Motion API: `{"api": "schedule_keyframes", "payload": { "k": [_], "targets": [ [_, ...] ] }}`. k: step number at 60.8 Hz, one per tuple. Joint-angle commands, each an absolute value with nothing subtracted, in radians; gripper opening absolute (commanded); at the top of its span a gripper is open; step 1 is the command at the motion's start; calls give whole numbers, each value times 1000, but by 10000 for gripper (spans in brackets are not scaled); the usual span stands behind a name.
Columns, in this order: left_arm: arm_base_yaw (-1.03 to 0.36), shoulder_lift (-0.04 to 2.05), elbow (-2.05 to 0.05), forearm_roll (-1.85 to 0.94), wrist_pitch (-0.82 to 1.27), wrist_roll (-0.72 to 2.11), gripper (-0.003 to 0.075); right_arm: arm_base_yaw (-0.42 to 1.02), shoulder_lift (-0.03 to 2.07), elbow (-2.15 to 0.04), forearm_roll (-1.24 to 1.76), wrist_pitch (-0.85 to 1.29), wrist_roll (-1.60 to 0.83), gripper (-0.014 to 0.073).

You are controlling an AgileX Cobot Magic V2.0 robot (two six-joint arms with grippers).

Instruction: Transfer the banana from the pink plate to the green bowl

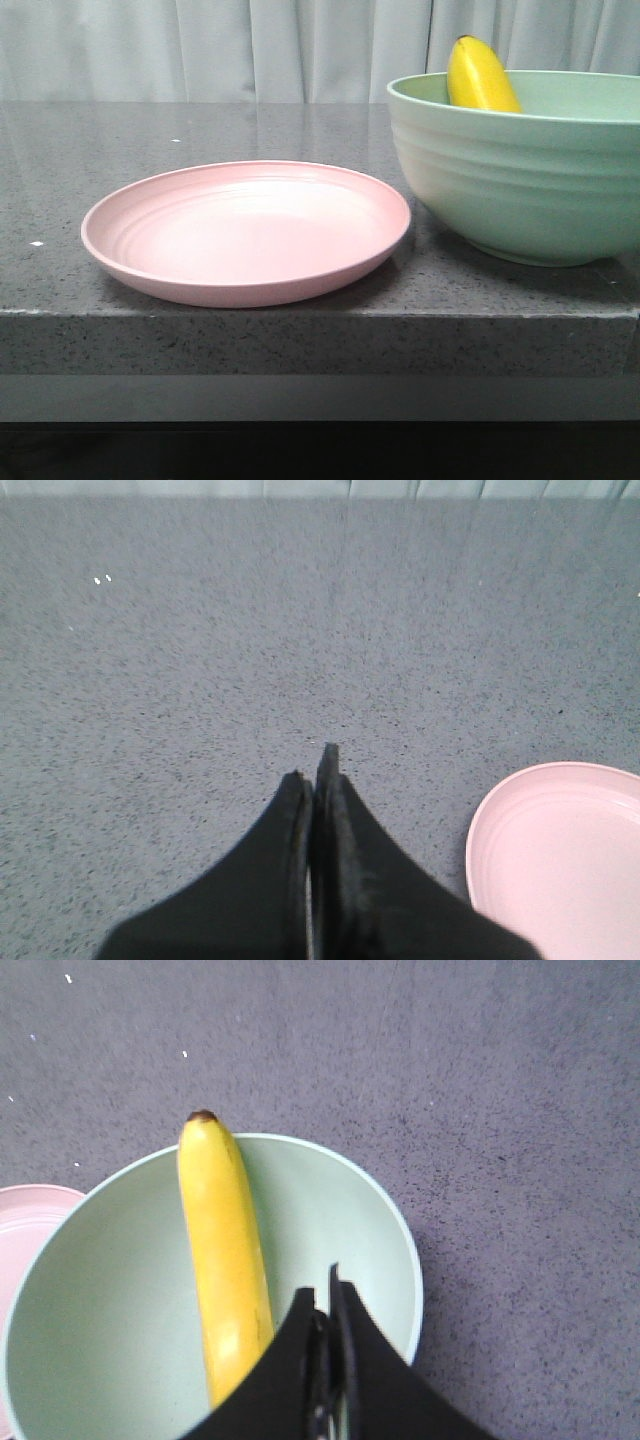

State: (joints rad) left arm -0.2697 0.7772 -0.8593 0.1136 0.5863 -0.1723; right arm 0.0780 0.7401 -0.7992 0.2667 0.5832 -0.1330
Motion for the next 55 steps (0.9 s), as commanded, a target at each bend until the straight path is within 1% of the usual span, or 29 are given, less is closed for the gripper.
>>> {"api": "schedule_keyframes", "payload": {
  "k": [1, 6, 16, 25, 33, 55],
  "targets": [
    [-266, 655, -778, 137, 426, -182, -20, 75, 621, -721, 289, 440, -146, -58],
    [-266, 561, -689, 139, 373, -182, -20, 75, 519, -626, 289, 410, -150, -58],
    [-266, 392, -527, 137, 348, -182, -20, 75, 324, -453, 288, 383, -155, -58],
    [-266, 286, -439, 137, 311, -182, -20, 75, 201, -370, 288, 370, -155, -58],
    [-266, 265, -425, 137, 305, -182, -20, 75, 155, -365, 289, 361, -155, -58],
    [-266, 265, -425, 137, 305, -182, -20, 75, 153, -365, 289, 358, -155, -58]
  ]
}}
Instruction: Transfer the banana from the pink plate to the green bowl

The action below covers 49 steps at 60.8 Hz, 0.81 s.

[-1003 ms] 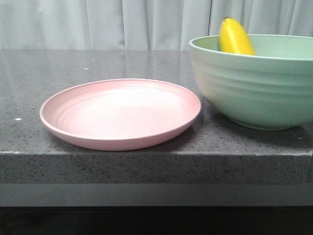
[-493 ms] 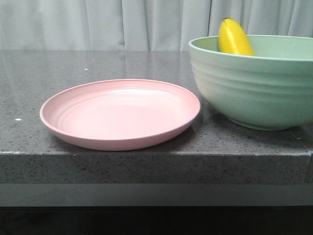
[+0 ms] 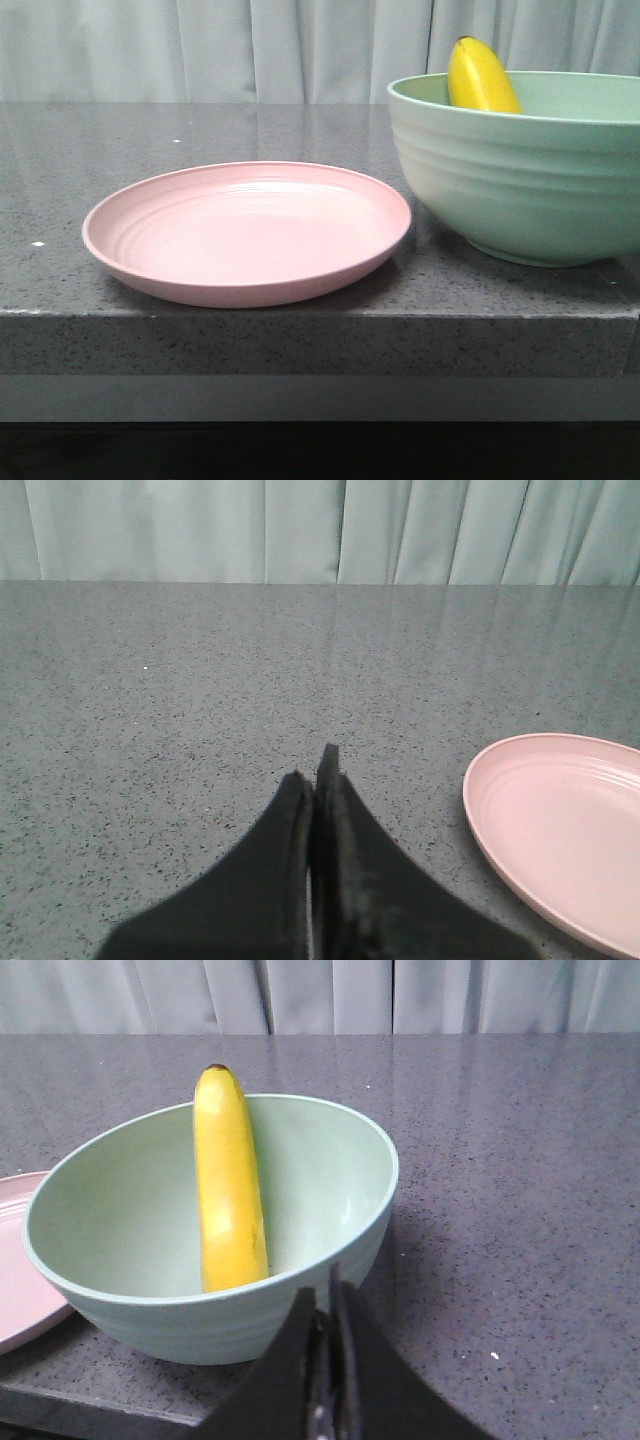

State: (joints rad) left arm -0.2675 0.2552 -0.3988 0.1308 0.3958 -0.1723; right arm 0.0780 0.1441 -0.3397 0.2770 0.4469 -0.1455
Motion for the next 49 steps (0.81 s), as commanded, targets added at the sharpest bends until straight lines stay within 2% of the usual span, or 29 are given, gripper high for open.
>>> {"api": "schedule_keyframes", "payload": {
  "k": [1, 24, 42, 49],
  "targets": [
    [-266, 265, -425, 137, 305, -182, -20, 75, 153, -365, 289, 358, -155, -58],
    [-248, 224, -389, 112, 299, -176, -20, 75, 153, -365, 289, 358, -155, -58],
    [-78, -27, -188, -82, 301, -72, -20, 75, 153, -365, 289, 358, -155, -58],
    [-35, -23, -118, -81, 292, -72, -20, 75, 153, -365, 289, 358, -155, -58]
  ]
}}
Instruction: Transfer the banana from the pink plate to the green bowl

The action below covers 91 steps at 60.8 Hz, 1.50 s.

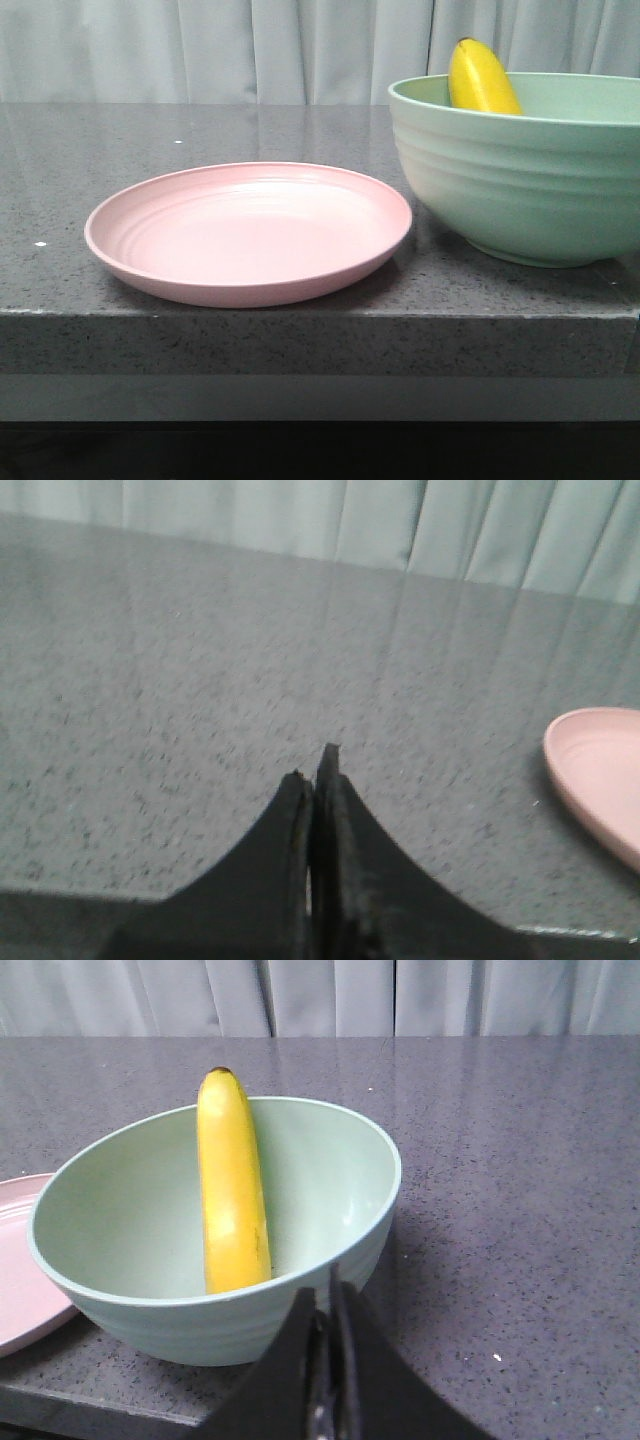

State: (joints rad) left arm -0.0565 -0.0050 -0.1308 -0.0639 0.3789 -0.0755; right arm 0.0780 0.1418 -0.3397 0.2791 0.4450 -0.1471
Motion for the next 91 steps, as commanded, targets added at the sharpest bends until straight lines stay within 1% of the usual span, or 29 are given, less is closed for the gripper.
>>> {"api": "schedule_keyframes", "payload": {
  "k": [1, 7, 11, 14, 21, 74, 82, 91],
  "targets": [
    [-32, -26, -109, -81, 292, -72, -20, 75, 153, -365, 289, 358, -155, -58],
    [-24, -26, -37, -81, 244, -72, -20, 75, 153, -365, 289, 358, -155, -58],
    [-24, -26, 14, -81, 168, -72, -20, 75, 153, -365, 289, 358, -155, -58],
    [-24, -26, 10, -81, 182, -72, -20, 75, 153, -365, 289, 358, -155, -58],
    [-24, -26, 10, -81, 134, -72, -20, 75, 153, -365, 289, 358, -155, -58],
    [-24, -26, 10, -81, 133, -72, -20, 75, 153, -363, 289, 349, -155, -58],
    [-24, -24, 10, -81, 133, -72, -20, 72, 147, -303, 254, 280, -133, -58],
    [-24, -24, 10, -81, 133, -72, -20, 71, 76, -157, 127, 184, 0, -58]
  ]
}}
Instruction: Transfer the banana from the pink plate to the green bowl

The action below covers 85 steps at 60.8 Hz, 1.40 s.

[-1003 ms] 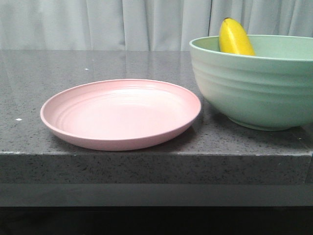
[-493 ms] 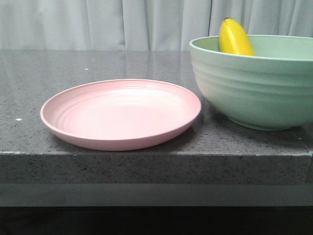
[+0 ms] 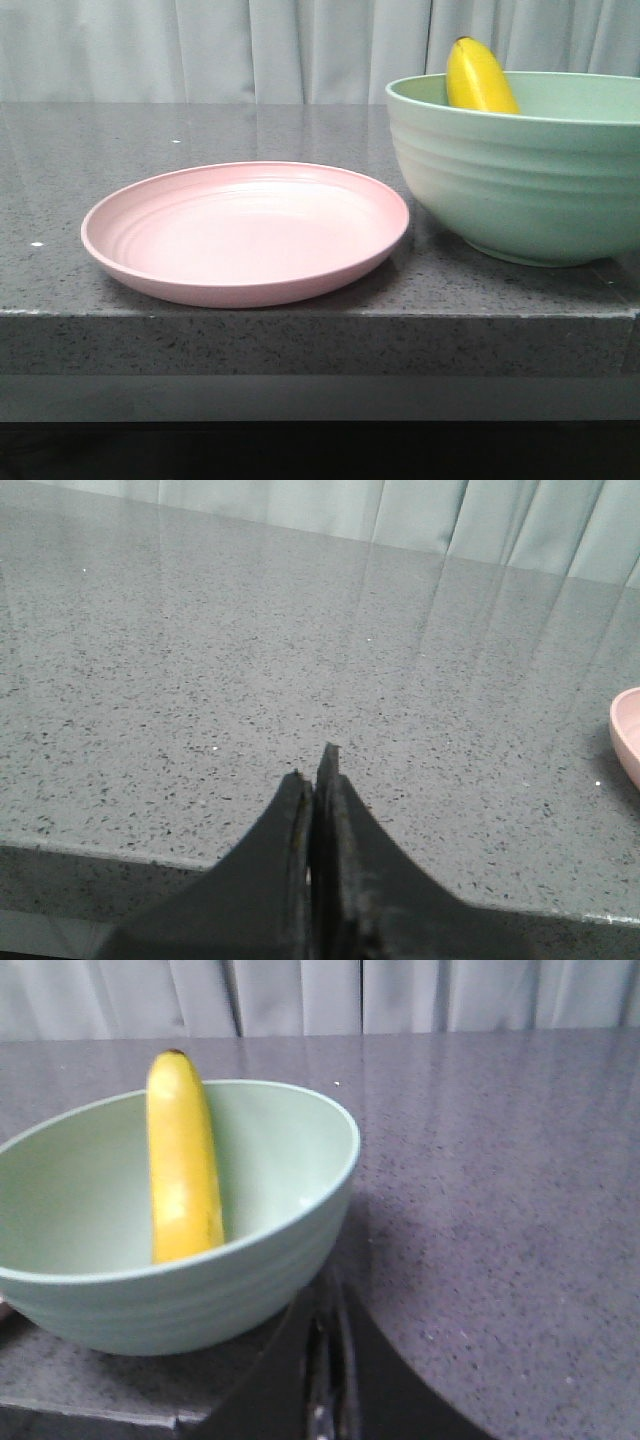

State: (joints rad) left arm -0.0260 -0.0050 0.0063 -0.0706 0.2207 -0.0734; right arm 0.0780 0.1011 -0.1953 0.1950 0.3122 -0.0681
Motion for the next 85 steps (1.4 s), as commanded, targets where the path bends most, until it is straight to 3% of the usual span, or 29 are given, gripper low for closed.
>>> {"api": "schedule_keyframes", "payload": {
  "k": [1, 13, 85],
  "targets": [
    [-24, -24, 10, -81, 133, -72, -20, 71, 59, -135, 112, 180, 7, -58],
    [-24, -24, 10, -81, 133, -72, -20, 71, -29, 33, 82, 122, 11, -58],
    [-24, -24, 10, -81, 133, -72, -20, 71, -31, 27, 86, 150, 11, -58]
  ]
}}
